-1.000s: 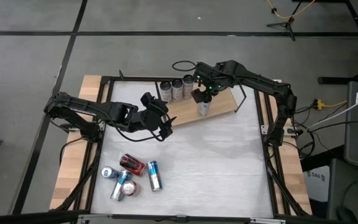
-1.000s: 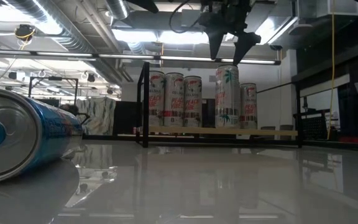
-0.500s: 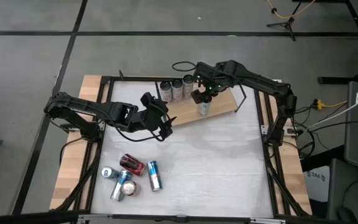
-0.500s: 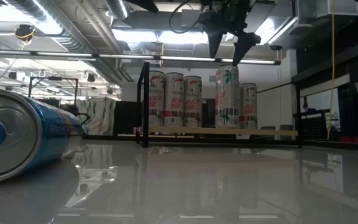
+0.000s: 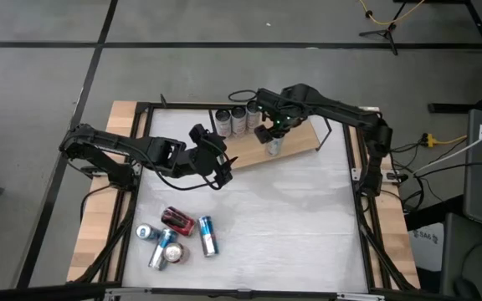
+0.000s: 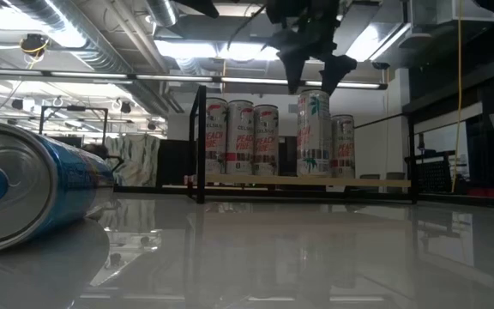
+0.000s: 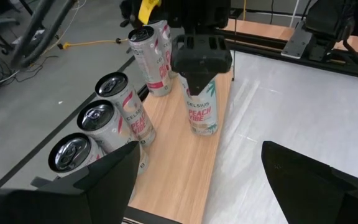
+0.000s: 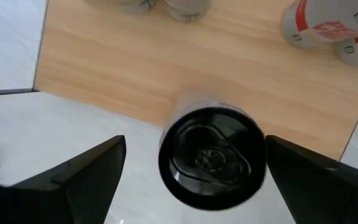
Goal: Place canned beverage on shelf
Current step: Put the white pink soda can on the shelf aligned with the other white pink soda cans
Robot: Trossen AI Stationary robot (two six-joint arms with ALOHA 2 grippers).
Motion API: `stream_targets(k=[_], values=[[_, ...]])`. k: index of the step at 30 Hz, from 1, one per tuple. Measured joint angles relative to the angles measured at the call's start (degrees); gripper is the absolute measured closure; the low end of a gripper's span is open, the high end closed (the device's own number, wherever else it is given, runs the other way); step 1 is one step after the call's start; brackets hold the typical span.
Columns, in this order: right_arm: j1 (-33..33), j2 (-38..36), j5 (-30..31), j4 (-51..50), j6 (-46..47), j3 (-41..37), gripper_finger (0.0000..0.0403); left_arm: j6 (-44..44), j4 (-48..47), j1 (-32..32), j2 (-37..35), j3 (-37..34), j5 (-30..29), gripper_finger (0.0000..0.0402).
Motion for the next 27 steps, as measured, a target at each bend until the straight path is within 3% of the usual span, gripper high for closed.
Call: stream_targets(k=[22, 27], values=[[0.0, 1.0, 1.1, -1.7, 0.0, 0.0, 0.0024, 0.1, 0.0, 0.0, 0.0, 0.0, 0.0, 0.0072], [0.0, 1.0, 2.4, -1.7, 0.0, 0.0, 0.005, 0.1, 0.0, 0.0, 0.0, 0.0, 0.0, 0.0072]])
